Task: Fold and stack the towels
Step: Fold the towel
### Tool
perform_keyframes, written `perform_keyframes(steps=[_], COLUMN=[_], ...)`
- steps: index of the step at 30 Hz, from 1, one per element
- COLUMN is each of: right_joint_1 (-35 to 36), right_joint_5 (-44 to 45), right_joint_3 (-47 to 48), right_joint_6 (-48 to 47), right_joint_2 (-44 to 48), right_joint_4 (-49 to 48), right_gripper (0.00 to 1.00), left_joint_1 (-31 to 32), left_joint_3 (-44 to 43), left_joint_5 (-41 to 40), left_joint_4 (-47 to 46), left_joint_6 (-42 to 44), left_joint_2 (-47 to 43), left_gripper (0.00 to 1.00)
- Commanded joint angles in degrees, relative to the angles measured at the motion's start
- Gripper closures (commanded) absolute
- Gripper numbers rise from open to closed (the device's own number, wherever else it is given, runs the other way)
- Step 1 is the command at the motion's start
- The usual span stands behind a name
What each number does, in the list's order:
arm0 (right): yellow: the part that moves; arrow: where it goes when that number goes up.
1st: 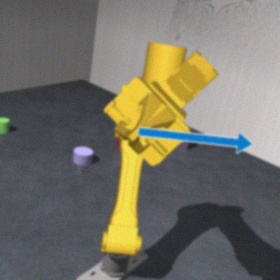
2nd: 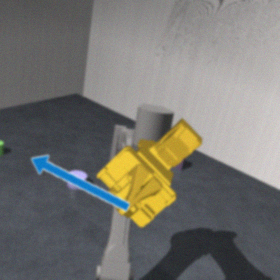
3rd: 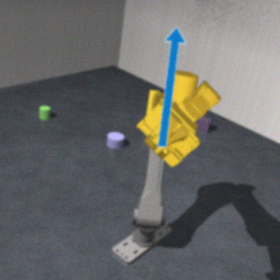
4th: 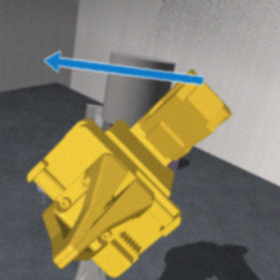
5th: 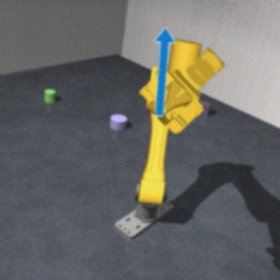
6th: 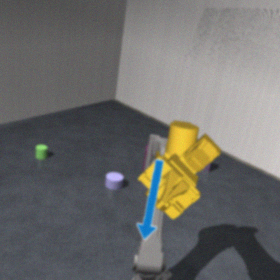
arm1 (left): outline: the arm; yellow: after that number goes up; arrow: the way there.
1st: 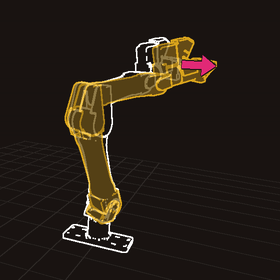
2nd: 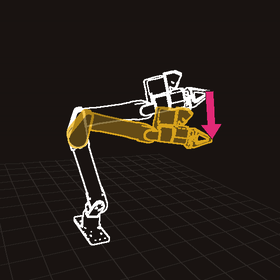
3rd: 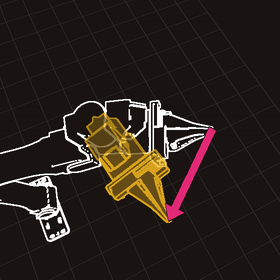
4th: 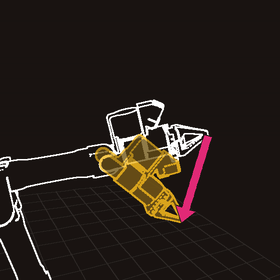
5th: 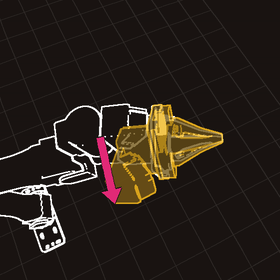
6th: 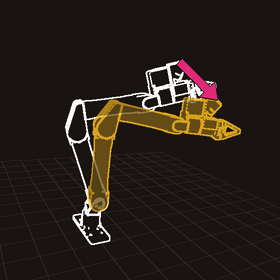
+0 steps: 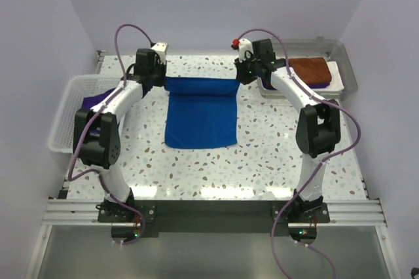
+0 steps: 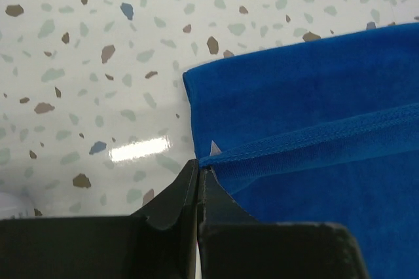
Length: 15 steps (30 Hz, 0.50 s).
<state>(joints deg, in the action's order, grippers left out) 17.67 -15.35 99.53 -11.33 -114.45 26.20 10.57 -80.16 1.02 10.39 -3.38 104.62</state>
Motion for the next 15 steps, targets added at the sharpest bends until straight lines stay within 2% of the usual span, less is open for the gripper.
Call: perform_keyframes(steps=[1, 8, 15], right_joint_1=[-0.3, 0.0, 0.6], right_joint_5=[-1.3, 0.8, 1.3], right_joint_3=[-3.0, -7.9, -7.7], right_joint_6=[1.0, 2.5, 3.6], right_joint_2=[5.7, 9.0, 11.4], right_joint_4=[4.4, 6.3, 10.0], right_gripper=[1.00, 1.00, 1.00], left_joint_1=[-0.6, -0.5, -0.5], left_joint_3=[3.2, 11.6, 11.6], left_joint_5=[-0.1, 1.7, -0.2], left_joint_4=[2.5, 3.7, 7.8], left_joint_6=[1.1, -2.2, -2.9], left_joint_2=[-6.2, -10.7, -13.0], left_gripper=[1.00, 1.00, 1.00])
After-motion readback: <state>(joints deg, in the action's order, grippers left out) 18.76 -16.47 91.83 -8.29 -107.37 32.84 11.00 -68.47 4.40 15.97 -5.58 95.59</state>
